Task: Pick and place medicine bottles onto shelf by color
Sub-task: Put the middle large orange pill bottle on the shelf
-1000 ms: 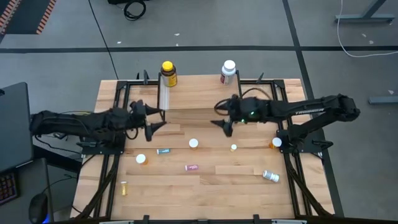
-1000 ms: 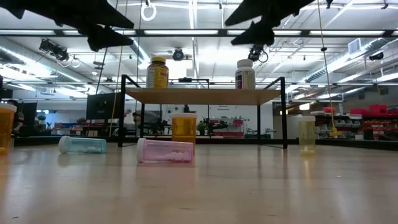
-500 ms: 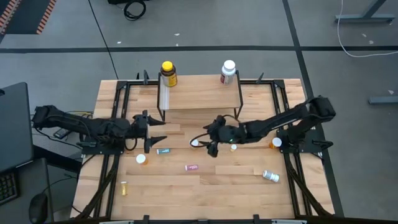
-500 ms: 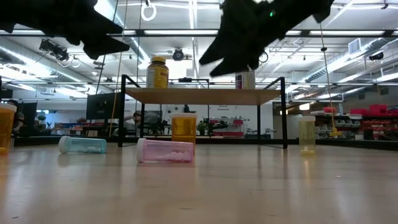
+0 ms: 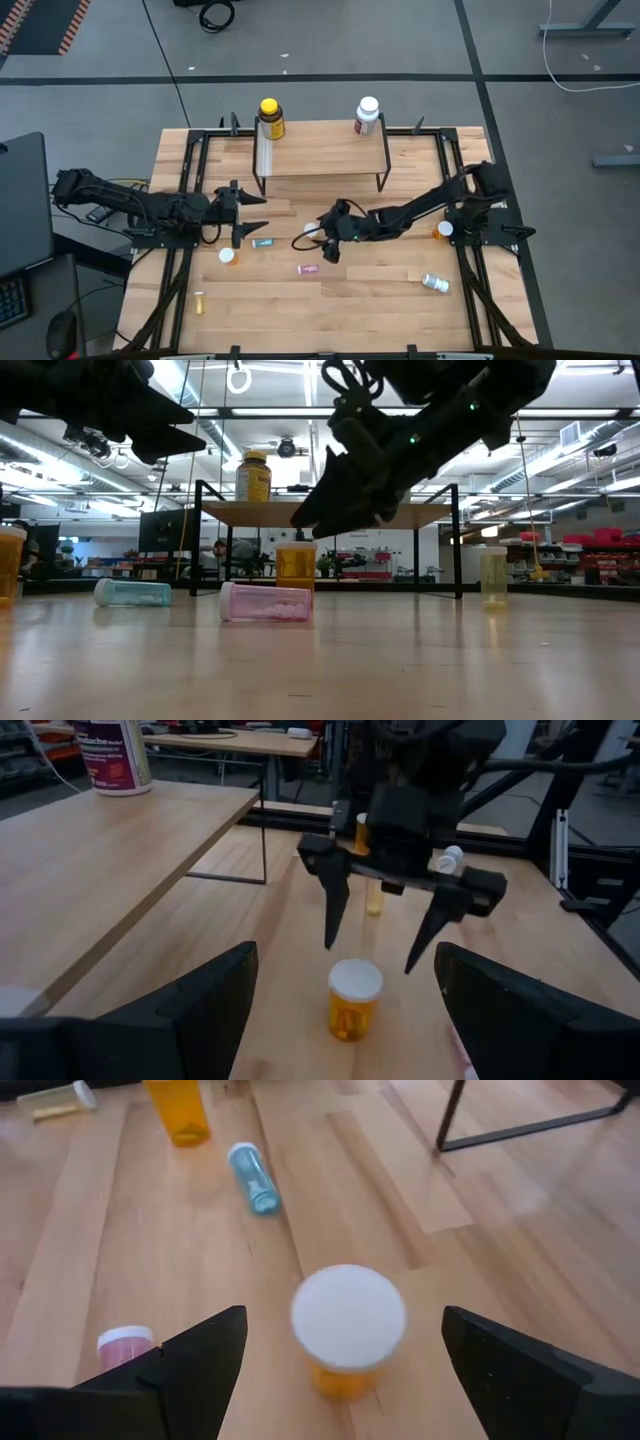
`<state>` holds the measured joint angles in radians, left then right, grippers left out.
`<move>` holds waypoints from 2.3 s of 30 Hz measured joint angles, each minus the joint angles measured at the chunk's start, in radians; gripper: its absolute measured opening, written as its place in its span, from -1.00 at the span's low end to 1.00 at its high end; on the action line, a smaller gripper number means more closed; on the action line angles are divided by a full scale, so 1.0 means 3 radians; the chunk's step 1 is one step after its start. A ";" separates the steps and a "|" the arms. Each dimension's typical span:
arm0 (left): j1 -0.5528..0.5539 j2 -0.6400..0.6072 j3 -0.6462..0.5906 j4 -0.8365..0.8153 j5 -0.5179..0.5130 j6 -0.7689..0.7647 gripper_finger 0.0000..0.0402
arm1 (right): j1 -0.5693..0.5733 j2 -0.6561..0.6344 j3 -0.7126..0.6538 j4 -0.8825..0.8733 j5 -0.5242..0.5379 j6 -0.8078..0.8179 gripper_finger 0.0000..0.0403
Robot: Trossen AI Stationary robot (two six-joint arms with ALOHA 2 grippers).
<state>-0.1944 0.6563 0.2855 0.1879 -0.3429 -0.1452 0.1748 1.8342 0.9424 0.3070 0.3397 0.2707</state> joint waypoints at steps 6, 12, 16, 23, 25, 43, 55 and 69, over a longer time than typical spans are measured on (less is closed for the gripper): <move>0.0001 0.0001 0.0000 -0.0019 -0.0001 -0.0001 0.56 | -0.0001 0.0156 0.0000 0.0163 0.0023 -0.0014 0.71; 0.0001 0.0015 0.0000 -0.0033 -0.0001 -0.0003 0.56 | -0.0003 0.0215 -0.0003 0.0224 0.0069 -0.0033 0.71; 0.0001 0.0015 0.0000 -0.0106 -0.0001 -0.0004 0.56 | -0.0005 0.0213 -0.0001 0.0228 0.0217 -0.0039 0.71; 0.0001 0.0015 0.0000 -0.0106 -0.0002 -0.0004 0.56 | -0.0044 0.0213 0.0000 0.0280 0.0170 -0.0010 0.60; 0.0001 0.0015 0.0000 -0.0106 -0.0002 -0.0004 0.56 | -0.0044 0.0213 0.0000 0.0282 0.0100 -0.0013 0.55; 0.0002 0.0015 0.0000 -0.0127 -0.0002 -0.0023 0.56 | -0.0048 0.0213 0.0000 0.0268 -0.0006 -0.0060 0.42; 0.0003 0.0015 0.0000 -0.0200 -0.0004 -0.0030 0.56 | -0.0048 0.0369 0.0003 0.0436 0.0085 -0.0153 0.42; 0.0005 0.0015 0.0000 -0.0221 -0.0045 -0.0031 0.56 | -0.0048 0.0370 0.0002 0.0475 0.0112 -0.0151 0.29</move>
<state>-0.1928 0.6609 0.2855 0.1215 -0.3565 -0.1545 0.1604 1.9453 0.9430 0.4496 0.3733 0.2253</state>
